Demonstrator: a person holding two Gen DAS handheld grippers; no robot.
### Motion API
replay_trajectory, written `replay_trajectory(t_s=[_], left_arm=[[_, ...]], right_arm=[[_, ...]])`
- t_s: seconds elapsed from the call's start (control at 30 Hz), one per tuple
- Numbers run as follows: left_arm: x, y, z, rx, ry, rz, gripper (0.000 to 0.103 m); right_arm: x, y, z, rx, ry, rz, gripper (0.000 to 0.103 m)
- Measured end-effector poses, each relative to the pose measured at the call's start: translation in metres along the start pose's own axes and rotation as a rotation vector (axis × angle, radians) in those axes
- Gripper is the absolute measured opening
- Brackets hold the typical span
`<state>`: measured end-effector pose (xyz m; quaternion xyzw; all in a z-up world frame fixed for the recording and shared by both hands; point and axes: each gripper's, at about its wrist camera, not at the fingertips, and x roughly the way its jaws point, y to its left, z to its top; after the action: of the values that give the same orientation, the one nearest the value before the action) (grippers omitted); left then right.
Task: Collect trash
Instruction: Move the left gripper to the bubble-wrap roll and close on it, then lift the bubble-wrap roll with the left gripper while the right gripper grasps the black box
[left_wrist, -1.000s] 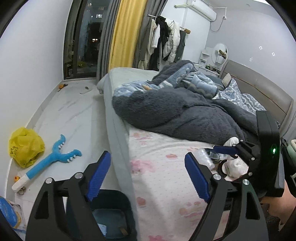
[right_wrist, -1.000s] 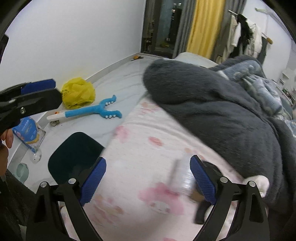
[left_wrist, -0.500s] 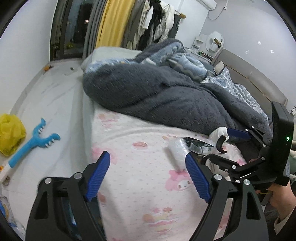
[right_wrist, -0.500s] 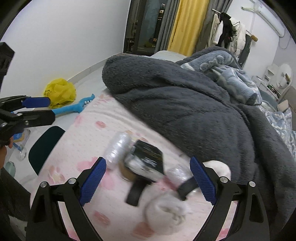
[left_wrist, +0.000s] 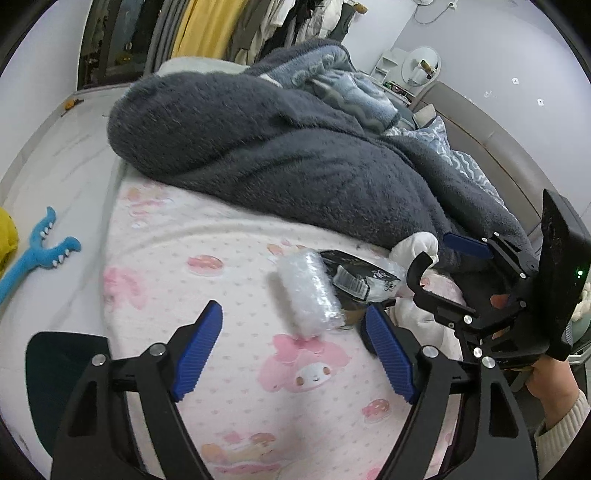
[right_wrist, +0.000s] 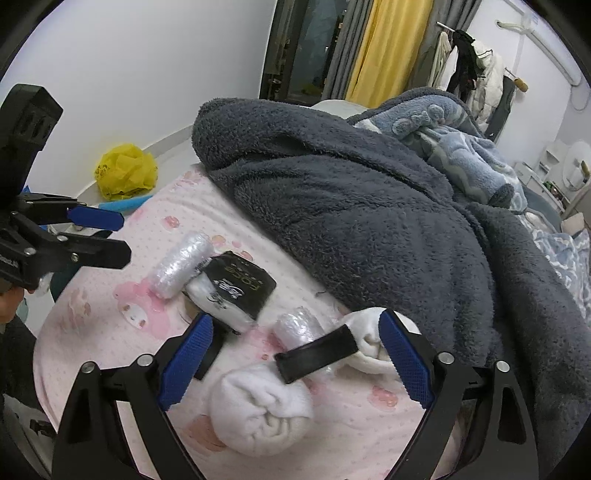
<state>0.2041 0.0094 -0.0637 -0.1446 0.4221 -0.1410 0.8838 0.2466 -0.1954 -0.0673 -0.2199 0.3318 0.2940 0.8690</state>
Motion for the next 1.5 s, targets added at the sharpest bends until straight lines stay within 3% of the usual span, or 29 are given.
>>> replay_trajectory(t_s=[0.47,0.57,1.03,1.33,1.5], left_arm=[[0.033,-0.002,-0.003,-0.060,0.064,-0.022,0.072],[0.035,-0.001,-0.003,-0.069,0.062,-0.026,0.069],[0.043,-0.006,-0.004,-0.059,0.070,-0.016,0.047],[0.047,-0.009,-0.004,-0.044,0.080,-0.023,0.041],[0.045,-0.007,-0.005,-0.040,0.080,-0.029,0.037]], right_arm=[[0.006,-0.012,-0.012,0.010,-0.002,0.057,0.078],[0.006,-0.018,-0.012,0.041,-0.016,0.085,0.073],[0.017,-0.023,-0.017,0.032,0.006,0.090,0.064],[0.024,-0.015,-0.015,0.003,0.053,0.063,0.061],[0.027,-0.017,-0.017,0.004,0.071,0.058,0.052]])
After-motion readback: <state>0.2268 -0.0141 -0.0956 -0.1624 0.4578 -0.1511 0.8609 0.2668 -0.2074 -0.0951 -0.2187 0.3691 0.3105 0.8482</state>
